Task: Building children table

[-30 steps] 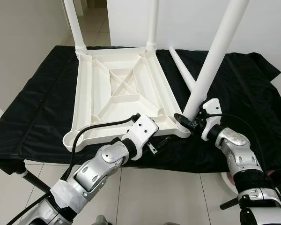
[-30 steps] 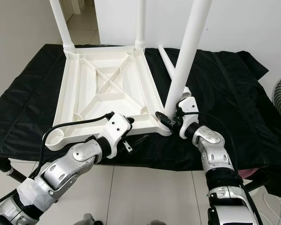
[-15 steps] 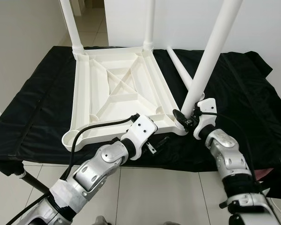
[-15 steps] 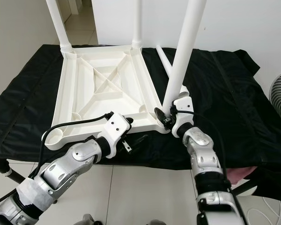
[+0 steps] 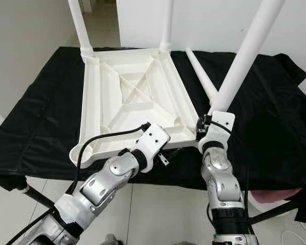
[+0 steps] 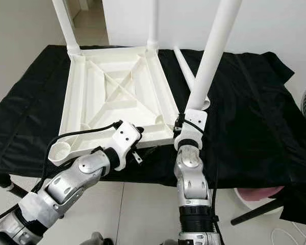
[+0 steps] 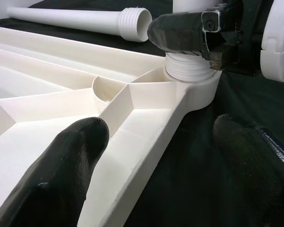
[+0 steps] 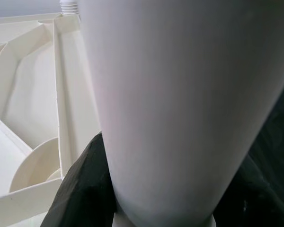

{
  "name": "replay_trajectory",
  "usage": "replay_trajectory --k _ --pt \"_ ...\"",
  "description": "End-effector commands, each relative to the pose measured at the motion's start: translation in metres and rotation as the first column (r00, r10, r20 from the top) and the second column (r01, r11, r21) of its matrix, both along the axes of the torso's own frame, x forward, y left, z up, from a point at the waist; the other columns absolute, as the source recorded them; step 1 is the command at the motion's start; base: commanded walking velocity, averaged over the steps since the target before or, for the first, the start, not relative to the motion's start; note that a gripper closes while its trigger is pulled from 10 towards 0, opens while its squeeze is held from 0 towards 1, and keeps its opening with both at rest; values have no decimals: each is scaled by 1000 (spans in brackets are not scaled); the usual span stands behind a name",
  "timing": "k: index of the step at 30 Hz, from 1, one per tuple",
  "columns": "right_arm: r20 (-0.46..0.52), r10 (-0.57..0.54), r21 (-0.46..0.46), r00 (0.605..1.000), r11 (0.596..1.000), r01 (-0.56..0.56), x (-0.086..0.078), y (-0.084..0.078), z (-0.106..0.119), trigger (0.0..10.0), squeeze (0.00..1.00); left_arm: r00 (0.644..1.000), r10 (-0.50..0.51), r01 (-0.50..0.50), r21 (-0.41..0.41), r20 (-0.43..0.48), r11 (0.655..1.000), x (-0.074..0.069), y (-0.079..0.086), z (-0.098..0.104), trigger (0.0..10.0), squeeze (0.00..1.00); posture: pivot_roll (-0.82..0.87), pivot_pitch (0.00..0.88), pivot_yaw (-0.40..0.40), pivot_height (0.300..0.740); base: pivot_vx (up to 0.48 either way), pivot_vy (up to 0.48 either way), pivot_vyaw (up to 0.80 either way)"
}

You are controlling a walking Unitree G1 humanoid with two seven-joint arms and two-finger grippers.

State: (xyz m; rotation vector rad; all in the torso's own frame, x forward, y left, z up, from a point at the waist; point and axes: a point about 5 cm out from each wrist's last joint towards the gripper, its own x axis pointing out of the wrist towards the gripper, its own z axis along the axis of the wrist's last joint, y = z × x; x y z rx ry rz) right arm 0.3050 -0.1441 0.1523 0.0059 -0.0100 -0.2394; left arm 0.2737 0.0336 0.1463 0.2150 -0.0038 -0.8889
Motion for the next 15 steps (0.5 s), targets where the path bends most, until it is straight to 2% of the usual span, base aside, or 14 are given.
replay_trajectory --k 1,7,8,9,11,12,14,15 --pt "-43 -38 -17 998 999 38 -2 -6 -5 10000 0 978 -204 205 27 -31 978 -9 -5 -2 10000 0 -131 47 39 740 0 0 0" --pt "-50 -3 -19 999 1000 2 -2 0 -4 10000 0 979 -202 202 24 -30 979 -9 -6 -2 10000 0 -126 44 27 740 0 0 0" --pt "-45 17 -15 999 1000 -17 -1 1 -3 10000 553 979 -200 201 23 -29 979 -9 -6 -2 10000 0 -126 44 25 740 0 0 0" --pt "-39 55 -7 998 998 -55 0 4 -3 10000 1000 980 -199 200 23 -29 980 -9 -6 -2 10000 0 -126 43 24 740 0 0 0" --pt "-36 140 23 990 990 -139 2 9 -2 10000 1000 980 -199 200 24 -29 980 -9 -6 -3 10000 0 -126 40 22 740 0 0 0" --pt "-36 140 23 990 990 -139 2 9 -2 10000 1000 980 -199 200 24 -29 980 -9 -6 -3 10000 0 -126 40 22 740 0 0 0" --pt "-21 236 65 971 970 -234 4 12 1 10000 1000 980 -199 200 23 -29 980 -9 -5 -3 10000 0 -126 37 21 740 0 0 0" --pt "-21 236 65 971 970 -234 4 12 1 10000 1000 980 -199 200 23 -29 980 -9 -5 -3 10000 0 -126 37 21 740 0 0 0"
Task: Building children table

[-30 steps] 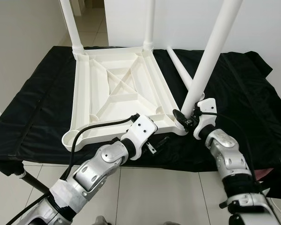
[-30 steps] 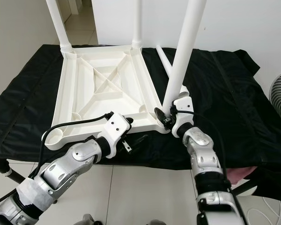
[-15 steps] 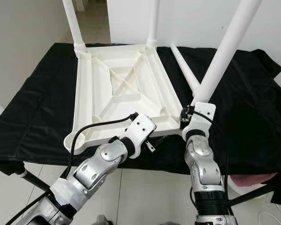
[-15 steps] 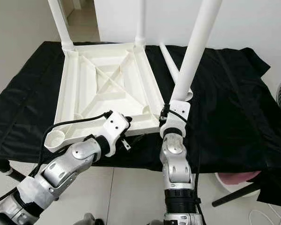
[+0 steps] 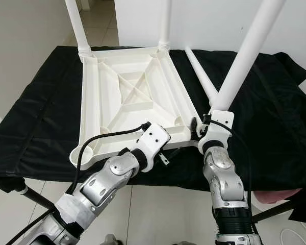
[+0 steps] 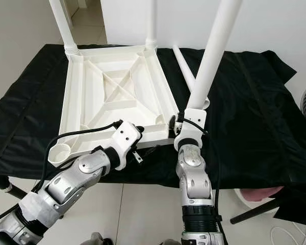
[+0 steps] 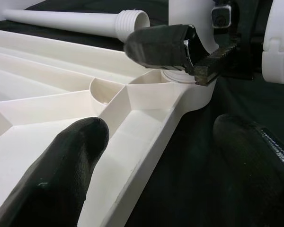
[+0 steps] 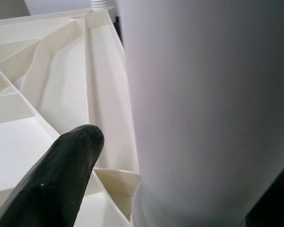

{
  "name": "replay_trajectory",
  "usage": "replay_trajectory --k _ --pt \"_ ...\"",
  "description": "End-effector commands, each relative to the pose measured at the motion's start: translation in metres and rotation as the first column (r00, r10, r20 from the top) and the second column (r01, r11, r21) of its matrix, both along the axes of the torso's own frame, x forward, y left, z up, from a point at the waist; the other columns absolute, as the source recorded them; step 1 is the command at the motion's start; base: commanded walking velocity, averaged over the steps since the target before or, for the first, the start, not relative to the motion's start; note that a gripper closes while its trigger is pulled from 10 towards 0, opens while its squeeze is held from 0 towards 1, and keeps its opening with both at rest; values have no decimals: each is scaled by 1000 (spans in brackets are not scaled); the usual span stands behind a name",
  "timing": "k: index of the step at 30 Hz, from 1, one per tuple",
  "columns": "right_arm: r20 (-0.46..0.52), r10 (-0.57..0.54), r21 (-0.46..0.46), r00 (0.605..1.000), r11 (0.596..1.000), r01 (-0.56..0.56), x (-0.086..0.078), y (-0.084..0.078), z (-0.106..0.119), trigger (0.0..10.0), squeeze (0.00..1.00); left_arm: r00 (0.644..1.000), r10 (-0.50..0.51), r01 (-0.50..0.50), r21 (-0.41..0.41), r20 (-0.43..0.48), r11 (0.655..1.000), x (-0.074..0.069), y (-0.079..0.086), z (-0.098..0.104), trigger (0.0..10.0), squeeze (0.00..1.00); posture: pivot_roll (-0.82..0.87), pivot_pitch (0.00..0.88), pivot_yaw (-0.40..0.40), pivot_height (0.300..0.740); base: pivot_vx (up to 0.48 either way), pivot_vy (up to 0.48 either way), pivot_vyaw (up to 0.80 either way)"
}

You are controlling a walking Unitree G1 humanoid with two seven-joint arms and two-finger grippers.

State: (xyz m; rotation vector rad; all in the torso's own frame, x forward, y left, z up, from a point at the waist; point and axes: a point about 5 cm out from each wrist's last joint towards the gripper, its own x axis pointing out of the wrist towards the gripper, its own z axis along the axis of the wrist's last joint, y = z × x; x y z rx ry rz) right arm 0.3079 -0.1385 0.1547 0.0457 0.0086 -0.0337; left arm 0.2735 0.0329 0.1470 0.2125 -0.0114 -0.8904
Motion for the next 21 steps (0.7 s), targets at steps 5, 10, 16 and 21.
replay_trajectory --k 5,10,16,21 --pt "0 135 6 991 991 -135 6 -4 5 10000 1000 980 -196 197 29 -31 980 -9 -5 -4 10000 0 -126 32 17 740 0 0 0" --pt "-34 304 -91 952 948 -306 10 -20 5 10000 0 980 -198 199 34 -26 979 -8 -5 -4 10000 0 -130 20 23 740 0 0 0" --pt "-64 455 -238 888 857 -457 15 -37 4 10000 0 979 -203 204 40 -22 978 -6 -4 -3 10000 0 -133 14 29 740 0 0 0" --pt "-87 544 -291 835 787 -543 22 -42 3 10000 0 979 -204 204 44 -16 978 -5 -3 -1 10000 0 -129 11 40 740 0 0 0"
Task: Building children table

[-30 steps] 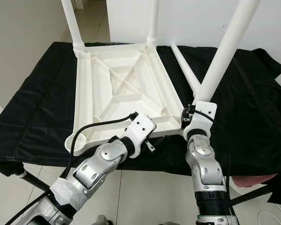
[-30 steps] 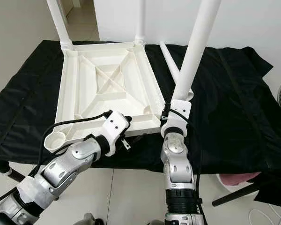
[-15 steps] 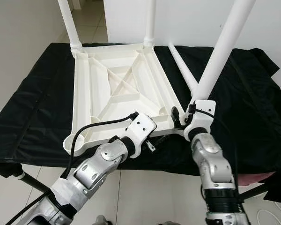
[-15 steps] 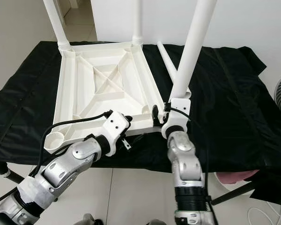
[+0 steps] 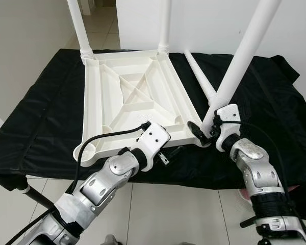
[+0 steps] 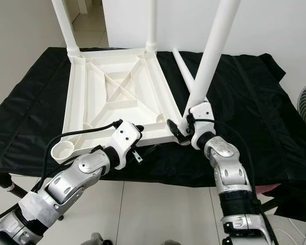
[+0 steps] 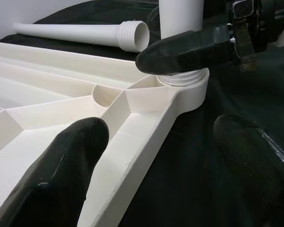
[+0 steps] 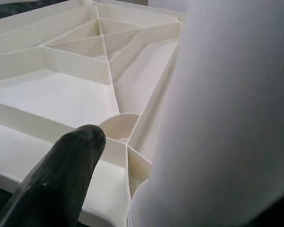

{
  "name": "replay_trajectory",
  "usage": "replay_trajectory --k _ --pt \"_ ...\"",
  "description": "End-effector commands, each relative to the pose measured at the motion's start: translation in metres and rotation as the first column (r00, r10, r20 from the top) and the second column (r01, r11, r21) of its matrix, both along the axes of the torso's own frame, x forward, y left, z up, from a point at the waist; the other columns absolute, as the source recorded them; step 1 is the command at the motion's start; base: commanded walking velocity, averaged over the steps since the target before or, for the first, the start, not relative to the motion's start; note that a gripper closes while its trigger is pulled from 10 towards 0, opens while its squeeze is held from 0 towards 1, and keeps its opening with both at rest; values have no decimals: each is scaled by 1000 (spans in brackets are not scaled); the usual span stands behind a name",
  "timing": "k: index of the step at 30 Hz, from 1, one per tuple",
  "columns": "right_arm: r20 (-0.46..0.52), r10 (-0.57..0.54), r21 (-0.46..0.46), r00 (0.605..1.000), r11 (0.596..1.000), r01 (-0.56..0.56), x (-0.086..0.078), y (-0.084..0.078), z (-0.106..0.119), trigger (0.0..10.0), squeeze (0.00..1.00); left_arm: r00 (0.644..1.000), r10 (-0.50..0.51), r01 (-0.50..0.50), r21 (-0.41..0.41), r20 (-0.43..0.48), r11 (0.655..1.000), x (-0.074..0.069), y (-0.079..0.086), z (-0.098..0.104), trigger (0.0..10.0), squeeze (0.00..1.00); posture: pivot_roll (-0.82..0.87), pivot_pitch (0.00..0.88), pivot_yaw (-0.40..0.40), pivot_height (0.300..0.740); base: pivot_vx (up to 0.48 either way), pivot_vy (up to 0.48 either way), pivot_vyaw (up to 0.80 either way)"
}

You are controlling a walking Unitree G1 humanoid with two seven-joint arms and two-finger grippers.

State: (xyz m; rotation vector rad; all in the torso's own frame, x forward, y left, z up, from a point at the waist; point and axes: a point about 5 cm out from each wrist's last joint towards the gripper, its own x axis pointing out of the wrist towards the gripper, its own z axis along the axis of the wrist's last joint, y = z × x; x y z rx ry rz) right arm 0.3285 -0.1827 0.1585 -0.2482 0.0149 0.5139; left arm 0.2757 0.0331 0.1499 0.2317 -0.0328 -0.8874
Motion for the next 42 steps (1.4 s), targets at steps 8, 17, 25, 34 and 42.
replay_trajectory --k 8,17,25,34,42 --pt "-24 62 -57 998 996 -63 10 0 -7 10000 0 979 -198 199 38 -40 979 -6 -2 -3 10000 0 -123 12 41 740 0 0 0" --pt "-52 113 -48 992 992 -116 12 -1 -24 0 0 982 -185 187 38 -39 982 -6 1 -2 10000 0 -108 24 47 740 0 0 0" --pt "-13 48 -26 999 999 -48 13 -4 -22 0 0 981 -190 192 38 -40 981 -6 0 -2 10000 0 -113 26 49 740 0 0 0" --pt "-19 -343 169 939 925 342 10 12 -22 10000 0 980 -195 197 38 -44 980 -7 -2 -4 10000 0 -119 30 48 740 0 0 0" --pt "-22 -528 249 849 820 516 -10 40 -25 10000 0 980 -195 197 36 -36 980 -6 -2 -3 10000 0 -122 28 44 740 0 0 0"
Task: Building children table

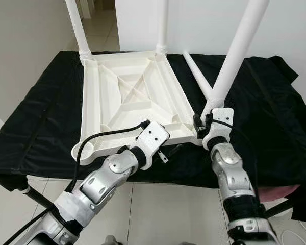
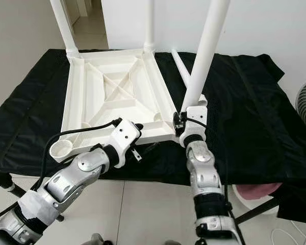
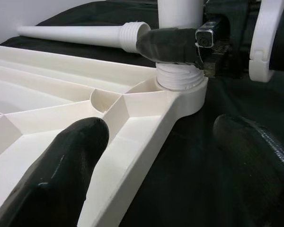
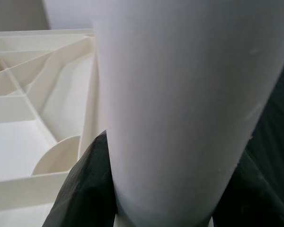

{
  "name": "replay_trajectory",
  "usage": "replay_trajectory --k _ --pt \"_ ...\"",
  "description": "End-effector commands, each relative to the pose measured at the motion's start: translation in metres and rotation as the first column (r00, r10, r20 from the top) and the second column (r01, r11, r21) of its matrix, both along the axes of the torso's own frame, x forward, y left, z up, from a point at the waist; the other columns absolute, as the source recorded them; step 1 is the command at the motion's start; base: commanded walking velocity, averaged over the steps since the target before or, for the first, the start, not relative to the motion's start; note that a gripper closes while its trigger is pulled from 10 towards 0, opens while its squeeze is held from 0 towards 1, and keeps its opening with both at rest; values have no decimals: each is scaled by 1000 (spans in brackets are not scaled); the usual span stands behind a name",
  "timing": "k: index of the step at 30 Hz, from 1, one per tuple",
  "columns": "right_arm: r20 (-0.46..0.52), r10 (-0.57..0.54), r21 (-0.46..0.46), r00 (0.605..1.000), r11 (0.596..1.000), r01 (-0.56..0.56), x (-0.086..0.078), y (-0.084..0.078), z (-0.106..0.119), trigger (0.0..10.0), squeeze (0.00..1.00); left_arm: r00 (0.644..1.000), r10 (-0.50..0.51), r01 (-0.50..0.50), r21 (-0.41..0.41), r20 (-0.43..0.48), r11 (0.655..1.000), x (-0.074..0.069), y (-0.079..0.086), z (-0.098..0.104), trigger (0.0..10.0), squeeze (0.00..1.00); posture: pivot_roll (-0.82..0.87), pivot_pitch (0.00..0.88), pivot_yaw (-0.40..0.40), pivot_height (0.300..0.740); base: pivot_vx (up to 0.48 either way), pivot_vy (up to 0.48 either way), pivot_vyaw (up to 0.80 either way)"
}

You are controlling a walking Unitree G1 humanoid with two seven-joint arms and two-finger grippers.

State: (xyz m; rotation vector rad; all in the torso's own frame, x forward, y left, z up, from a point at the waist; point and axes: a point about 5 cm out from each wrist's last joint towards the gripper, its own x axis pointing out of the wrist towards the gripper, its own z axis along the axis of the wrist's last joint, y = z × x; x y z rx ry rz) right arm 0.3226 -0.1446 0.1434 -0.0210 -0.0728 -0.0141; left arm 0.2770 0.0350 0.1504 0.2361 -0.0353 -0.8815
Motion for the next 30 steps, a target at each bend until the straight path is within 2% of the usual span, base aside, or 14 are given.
replay_trajectory --k 1,2,3,4,5,6,11,14,20,21,22,25,28,30 --pt "-45 -31 18 999 999 32 -4 2 -9 10000 0 979 -200 202 33 -41 979 -7 -4 -3 10000 0 -122 28 44 740 0 0 0" --pt "1 -69 64 998 996 69 -8 12 -4 10000 0 978 -202 204 33 -41 978 -8 -5 -4 10000 0 -123 28 42 740 0 0 0" --pt "1 -69 64 998 996 69 -8 12 -4 10000 0 978 -202 204 33 -41 978 -8 -5 -4 10000 0 -123 28 42 740 0 0 0" --pt "12 -76 78 997 994 75 -9 14 -2 10000 333 978 -203 204 33 -41 978 -8 -5 -4 10000 0 -122 29 41 740 0 0 0" --pt "23 -77 81 997 994 75 -9 17 0 10000 333 978 -203 204 33 -41 978 -9 -5 -4 10000 0 -122 29 41 740 0 0 0" --pt "25 -81 91 996 993 78 -10 16 2 10000 1000 978 -202 204 33 -40 978 -9 -5 -5 10000 0 -121 31 39 740 0 0 0" --pt "41 -101 89 994 991 97 -12 8 7 10000 1000 979 -198 200 34 -38 979 -8 -5 -5 10000 0 -122 33 35 740 0 0 0" --pt "102 -104 92 989 991 94 -14 -2 17 10000 1000 980 -194 195 34 -35 980 -8 -5 -4 10000 0 -123 34 31 740 0 0 0" --pt "122 -98 59 988 994 91 -21 -8 16 10000 1000 981 -192 193 35 -35 981 -8 -5 -5 10000 0 -122 36 30 740 0 0 0" --pt "124 -46 58 991 998 39 -26 -6 12 10000 0 981 -189 190 37 -36 981 -9 -5 -6 10000 0 -122 36 30 740 0 0 0" --pt "124 -46 58 991 998 39 -26 -6 12 10000 0 981 -189 190 37 -36 981 -9 -5 -6 10000 0 -122 36 30 740 0 0 0" --pt "127 61 76 990 995 -71 -45 -9 4 10000 0 985 -167 171 74 -51 983 -6 -3 -11 10000 0 -131 45 30 740 0 0 0" --pt "125 69 71 990 994 -79 -49 -12 2 10000 0 986 -158 162 83 -54 983 -5 -3 -12 10000 0 -131 45 30 740 0 0 0" --pt "109 114 81 987 989 -124 -57 -17 -2 10000 0 991 -117 123 112 -60 986 1 -2 -16 10000 0 -147 54 36 740 0 0 0"
